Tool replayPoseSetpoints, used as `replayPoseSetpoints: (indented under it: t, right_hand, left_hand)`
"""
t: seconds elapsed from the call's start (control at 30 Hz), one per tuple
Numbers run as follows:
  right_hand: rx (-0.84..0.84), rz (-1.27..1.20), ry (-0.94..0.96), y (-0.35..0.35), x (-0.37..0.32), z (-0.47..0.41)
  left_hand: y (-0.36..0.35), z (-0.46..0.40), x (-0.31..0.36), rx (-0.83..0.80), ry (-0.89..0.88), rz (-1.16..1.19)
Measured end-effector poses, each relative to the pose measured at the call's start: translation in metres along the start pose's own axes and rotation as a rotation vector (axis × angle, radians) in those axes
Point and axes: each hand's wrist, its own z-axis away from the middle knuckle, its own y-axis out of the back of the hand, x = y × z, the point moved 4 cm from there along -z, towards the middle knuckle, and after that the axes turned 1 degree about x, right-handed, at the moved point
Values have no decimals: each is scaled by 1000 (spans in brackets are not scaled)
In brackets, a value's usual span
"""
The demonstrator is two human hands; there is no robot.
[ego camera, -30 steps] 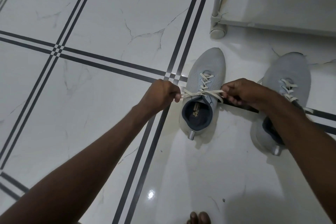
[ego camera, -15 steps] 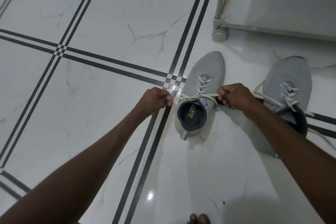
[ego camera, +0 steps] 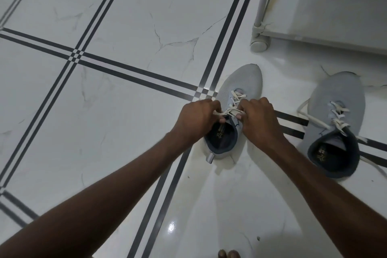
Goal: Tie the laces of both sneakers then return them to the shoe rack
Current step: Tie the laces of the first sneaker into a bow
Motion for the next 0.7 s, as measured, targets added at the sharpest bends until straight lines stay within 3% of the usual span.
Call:
replayPoseSetpoints:
  t: [0.17, 0.33, 0.7]
  right_hand:
    - [-164, -109, 96, 7, 3, -19]
    - [-229, 215, 389, 10, 6, -21]
    - [-149, 224, 496, 0, 23, -15]
  left_hand:
    - [8, -2, 4, 26, -85, -52]
    - [9, -8, -8, -30, -68, -129]
    - [-11, 8, -21, -71, -21, 41]
